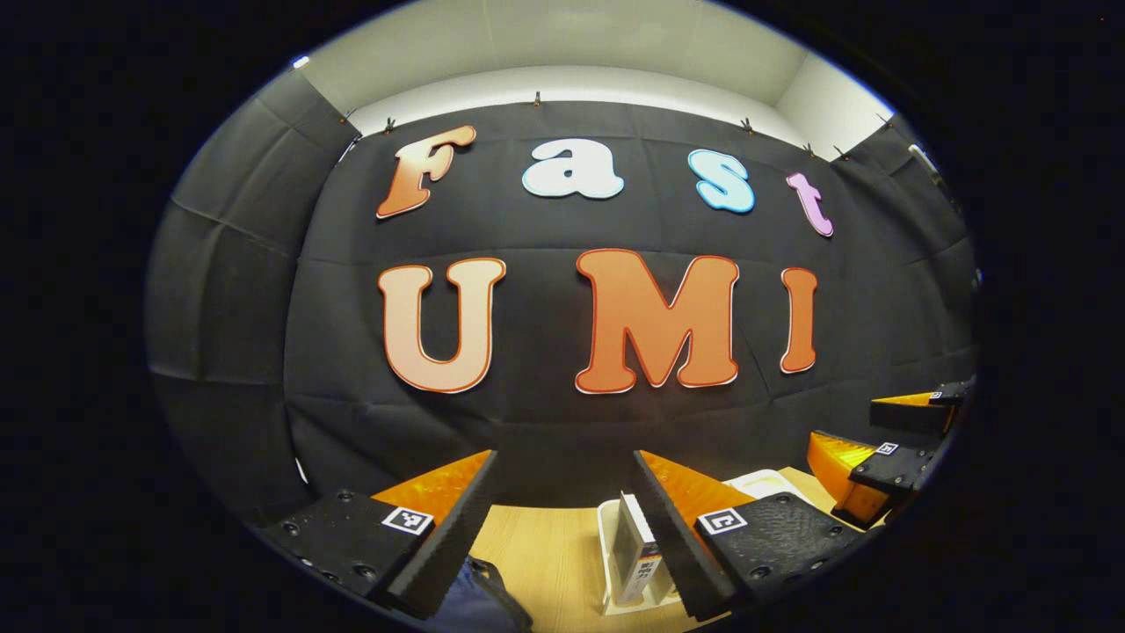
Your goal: Open the schoolbag, grab two books from the bookshelf and put them into the schoolbag.
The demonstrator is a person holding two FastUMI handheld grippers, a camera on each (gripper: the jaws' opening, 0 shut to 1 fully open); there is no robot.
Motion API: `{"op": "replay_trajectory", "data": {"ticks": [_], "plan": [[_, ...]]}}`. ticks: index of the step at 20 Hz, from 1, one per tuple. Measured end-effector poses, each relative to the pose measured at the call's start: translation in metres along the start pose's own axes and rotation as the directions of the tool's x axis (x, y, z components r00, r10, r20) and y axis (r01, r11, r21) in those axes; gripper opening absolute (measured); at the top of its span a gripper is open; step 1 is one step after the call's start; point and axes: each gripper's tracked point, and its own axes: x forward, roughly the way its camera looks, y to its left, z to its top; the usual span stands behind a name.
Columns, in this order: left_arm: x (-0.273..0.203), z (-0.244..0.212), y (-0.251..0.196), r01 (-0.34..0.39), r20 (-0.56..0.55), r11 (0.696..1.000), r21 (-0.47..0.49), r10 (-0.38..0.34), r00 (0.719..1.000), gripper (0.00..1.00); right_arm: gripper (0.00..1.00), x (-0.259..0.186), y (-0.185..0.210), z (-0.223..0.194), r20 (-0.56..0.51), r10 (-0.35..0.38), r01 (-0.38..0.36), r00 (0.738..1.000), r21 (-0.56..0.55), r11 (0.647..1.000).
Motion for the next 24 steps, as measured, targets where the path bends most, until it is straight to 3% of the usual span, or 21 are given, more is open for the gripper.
{"op": "replay_trajectory", "data": {"ticks": [8, 13, 16, 24], "plan": [[0.002, -0.004, -0.004, 0.015, -0.019, 1.0, -0.002, -0.015, 1.0, 0.93, 0.93, 0.0, 0.002, -0.003, -0.013, 0.011, -0.011, 1.0, 0.003, 1.0], [0.005, -0.016, 0.006, 0.007, -0.062, 1.0, 0.008, -0.006, 0.998, 0.93, 0.93, 0.001, 0.003, -0.006, -0.026, 0.017, -0.017, 1.0, 0.007, 1.0], [0.006, -0.033, 0.007, 0.038, -0.116, 0.999, 0.011, -0.037, 0.993, 0.93, 0.93, 0.005, 0.006, -0.01, -0.029, 0.024, -0.024, 0.999, 0.0, 1.0], [-0.011, -0.068, 0.036, 0.024, -0.221, 0.992, 0.121, 0.003, 0.975, 0.94, 0.94, 0.014, 0.003, -0.027, -0.062, 0.042, -0.042, 0.997, 0.009, 0.999]]}}
